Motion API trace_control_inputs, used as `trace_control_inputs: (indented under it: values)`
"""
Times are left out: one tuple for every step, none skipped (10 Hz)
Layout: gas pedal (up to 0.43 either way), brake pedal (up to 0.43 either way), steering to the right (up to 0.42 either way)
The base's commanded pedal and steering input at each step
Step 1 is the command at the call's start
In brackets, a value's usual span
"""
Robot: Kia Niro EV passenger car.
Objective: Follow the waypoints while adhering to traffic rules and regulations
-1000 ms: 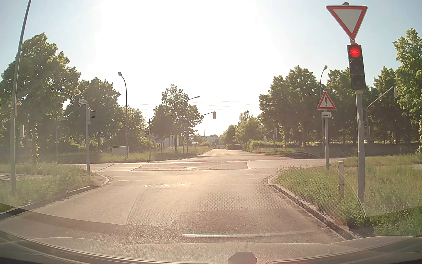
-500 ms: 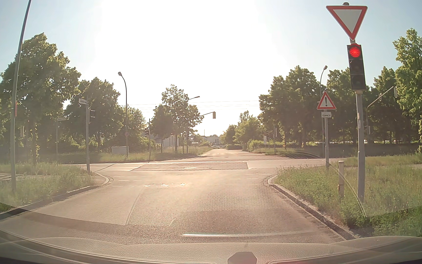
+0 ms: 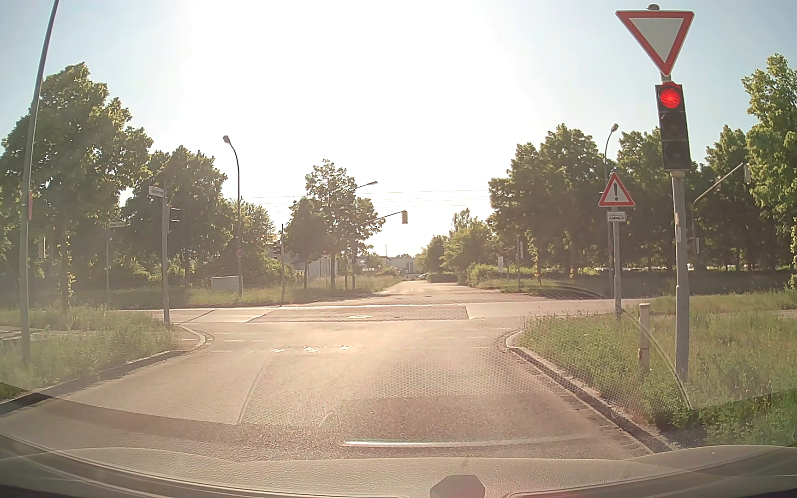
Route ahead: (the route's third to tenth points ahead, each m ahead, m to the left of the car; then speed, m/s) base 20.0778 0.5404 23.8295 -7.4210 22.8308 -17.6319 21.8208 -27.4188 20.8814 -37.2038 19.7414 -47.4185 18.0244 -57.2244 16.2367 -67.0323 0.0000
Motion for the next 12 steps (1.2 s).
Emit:
trace_control_inputs:
  values:
    - [0.000, 0.280, -0.016]
    - [0.000, 0.287, -0.016]
    - [0.000, 0.280, -0.016]
    - [0.000, 0.280, -0.016]
    - [0.000, 0.280, -0.016]
    - [0.000, 0.280, -0.016]
    - [0.000, 0.280, -0.016]
    - [0.000, 0.280, -0.016]
    - [0.000, 0.280, -0.016]
    - [0.000, 0.280, -0.016]
    - [0.000, 0.280, -0.016]
    - [0.000, 0.280, -0.016]
